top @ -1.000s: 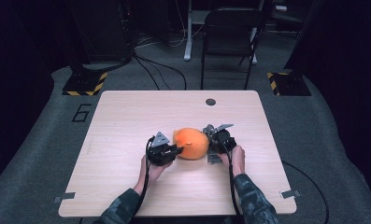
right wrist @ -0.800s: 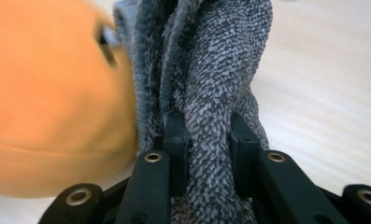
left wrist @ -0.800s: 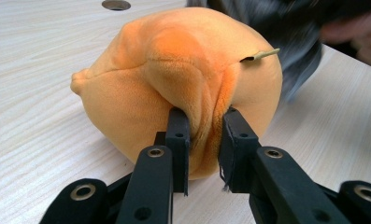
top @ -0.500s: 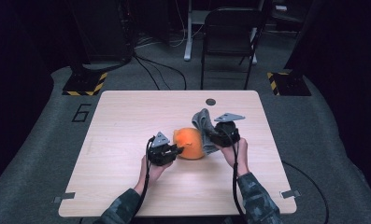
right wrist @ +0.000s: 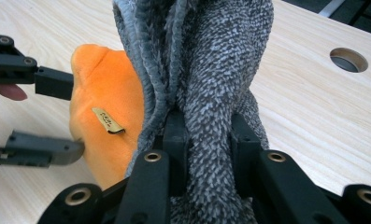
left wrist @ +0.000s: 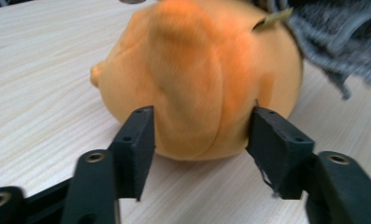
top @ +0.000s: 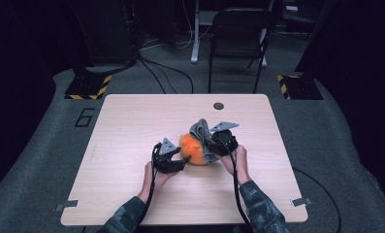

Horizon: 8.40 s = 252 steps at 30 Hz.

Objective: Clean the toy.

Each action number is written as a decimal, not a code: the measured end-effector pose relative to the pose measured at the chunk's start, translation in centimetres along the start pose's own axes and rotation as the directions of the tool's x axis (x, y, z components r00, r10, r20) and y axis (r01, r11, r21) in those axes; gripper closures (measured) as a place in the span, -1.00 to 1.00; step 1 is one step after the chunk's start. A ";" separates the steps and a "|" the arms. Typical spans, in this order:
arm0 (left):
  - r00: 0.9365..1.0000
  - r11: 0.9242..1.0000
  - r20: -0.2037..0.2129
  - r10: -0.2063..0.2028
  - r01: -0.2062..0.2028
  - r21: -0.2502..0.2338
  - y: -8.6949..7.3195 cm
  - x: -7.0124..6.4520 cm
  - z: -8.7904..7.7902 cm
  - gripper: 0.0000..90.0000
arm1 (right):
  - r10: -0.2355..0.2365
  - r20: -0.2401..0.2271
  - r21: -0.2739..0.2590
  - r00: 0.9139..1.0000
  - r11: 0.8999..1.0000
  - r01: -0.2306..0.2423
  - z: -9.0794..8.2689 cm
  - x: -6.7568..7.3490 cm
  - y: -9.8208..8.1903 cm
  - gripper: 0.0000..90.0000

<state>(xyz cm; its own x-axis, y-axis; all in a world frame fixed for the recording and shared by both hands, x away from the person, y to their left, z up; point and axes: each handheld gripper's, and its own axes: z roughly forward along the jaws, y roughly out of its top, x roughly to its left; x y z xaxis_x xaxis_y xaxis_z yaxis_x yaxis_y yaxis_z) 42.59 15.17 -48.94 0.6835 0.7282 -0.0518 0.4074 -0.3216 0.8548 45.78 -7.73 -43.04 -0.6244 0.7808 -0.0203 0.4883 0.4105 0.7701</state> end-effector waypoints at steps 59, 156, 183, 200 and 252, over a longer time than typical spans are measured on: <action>0.998 0.998 0.025 -0.051 0.052 -0.027 0.9 -1.0 -0.3 0.72 | 0.033 0.053 -0.059 0.998 0.998 -0.030 -1.2 1.3 -0.8 0.61; 0.997 0.996 0.056 -0.062 0.065 -0.056 0.8 -0.9 -0.2 0.68 | 0.143 0.090 0.063 0.986 0.987 -0.149 0.3 -3.0 -2.9 0.58; 0.996 0.995 0.051 -0.074 0.078 -0.067 0.7 -0.4 -0.2 0.65 | 0.225 0.070 0.013 0.972 0.974 -0.227 -1.1 -5.6 -3.0 0.60; 0.998 0.997 0.028 -0.055 0.057 -0.061 0.6 -0.1 -0.1 0.23 | 0.103 -0.023 -0.018 0.994 0.994 -0.103 -0.6 -0.7 -0.8 0.60; 0.998 0.997 -0.039 -0.046 0.044 -0.058 0.4 -1.3 0.3 0.68 | -0.063 0.045 -0.085 0.997 0.994 0.067 0.2 3.6 1.3 0.65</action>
<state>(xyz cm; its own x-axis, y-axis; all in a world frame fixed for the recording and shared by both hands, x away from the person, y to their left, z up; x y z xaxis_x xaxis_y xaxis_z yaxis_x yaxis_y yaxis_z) 42.03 13.86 -48.72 0.6398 0.7653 -0.0706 0.4012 -0.2542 0.8800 44.26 -4.29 -42.25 -0.6263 0.7734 -0.0976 0.3916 0.4204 0.8185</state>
